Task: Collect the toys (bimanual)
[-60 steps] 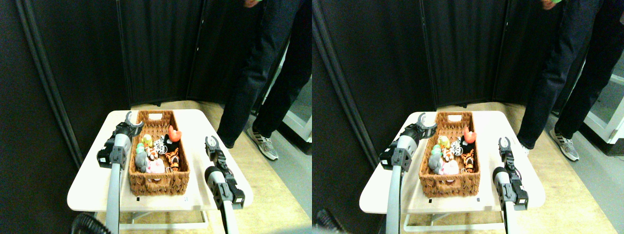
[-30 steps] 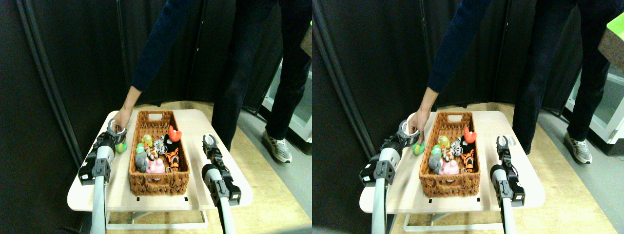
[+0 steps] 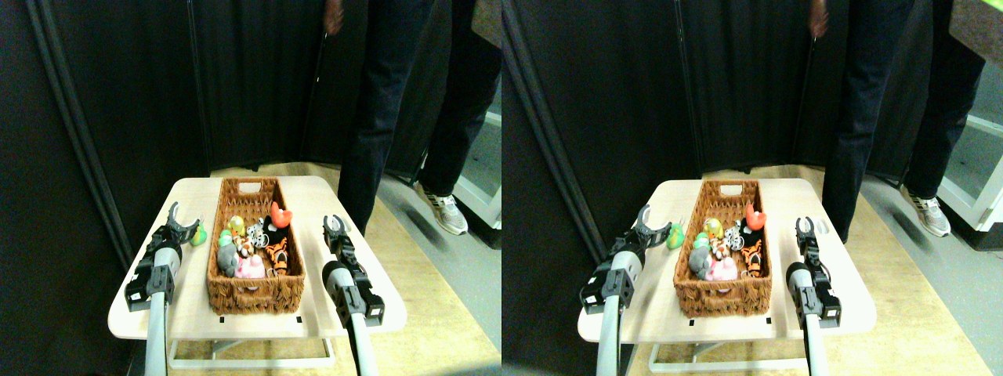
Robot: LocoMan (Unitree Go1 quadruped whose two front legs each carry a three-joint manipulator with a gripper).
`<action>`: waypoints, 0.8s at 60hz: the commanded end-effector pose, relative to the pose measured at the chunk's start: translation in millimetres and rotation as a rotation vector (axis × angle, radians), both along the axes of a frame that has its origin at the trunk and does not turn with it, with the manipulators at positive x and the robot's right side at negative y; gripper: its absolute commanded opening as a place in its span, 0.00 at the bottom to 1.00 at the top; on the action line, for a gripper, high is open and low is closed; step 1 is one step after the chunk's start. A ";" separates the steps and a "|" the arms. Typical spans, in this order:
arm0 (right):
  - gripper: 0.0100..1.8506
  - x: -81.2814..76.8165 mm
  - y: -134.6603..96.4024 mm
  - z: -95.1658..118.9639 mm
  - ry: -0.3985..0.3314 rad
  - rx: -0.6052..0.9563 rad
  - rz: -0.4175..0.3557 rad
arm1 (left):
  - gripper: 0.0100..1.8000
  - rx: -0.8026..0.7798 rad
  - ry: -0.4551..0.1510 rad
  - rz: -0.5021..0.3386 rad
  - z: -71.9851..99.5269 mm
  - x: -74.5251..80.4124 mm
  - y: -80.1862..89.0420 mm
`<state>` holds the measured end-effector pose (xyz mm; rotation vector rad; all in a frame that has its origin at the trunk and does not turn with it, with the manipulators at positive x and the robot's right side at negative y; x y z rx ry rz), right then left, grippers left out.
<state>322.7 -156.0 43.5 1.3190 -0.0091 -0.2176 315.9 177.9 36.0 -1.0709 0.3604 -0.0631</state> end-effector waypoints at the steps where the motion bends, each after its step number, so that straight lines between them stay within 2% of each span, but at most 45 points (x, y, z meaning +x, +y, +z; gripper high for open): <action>1: 0.02 2.1 5.0 3.0 -0.019 0.003 -0.010 | 0.26 -0.029 -0.006 0.011 -9.6 4.5 -1.0; 5: 0.03 3.4 6.4 2.3 -0.014 0.005 0.003 | 0.24 -0.050 0.018 0.007 -23.1 11.0 0.3; 12: 0.02 4.1 7.4 2.3 -0.003 0.016 0.008 | 0.26 -0.064 0.043 0.005 -38.3 17.9 2.3; 14: 0.01 4.1 7.7 2.2 -0.003 0.013 0.007 | 0.26 -0.070 0.056 0.007 -40.5 18.7 2.3; 15: 0.01 4.2 8.0 1.8 -0.003 0.012 0.002 | 0.28 -0.079 0.083 0.013 -44.1 20.5 3.0; 24: 0.01 4.9 7.5 0.9 0.011 -0.009 -0.003 | 0.32 -0.087 0.101 0.018 -50.0 24.7 4.4; 41: 0.02 5.5 8.9 -0.1 0.022 -0.026 -0.009 | 0.45 -0.037 0.125 0.016 -57.0 29.7 9.8; 48: 0.03 6.3 10.4 -0.8 0.018 -0.022 -0.003 | 0.46 -0.026 0.128 0.008 -59.2 30.7 10.0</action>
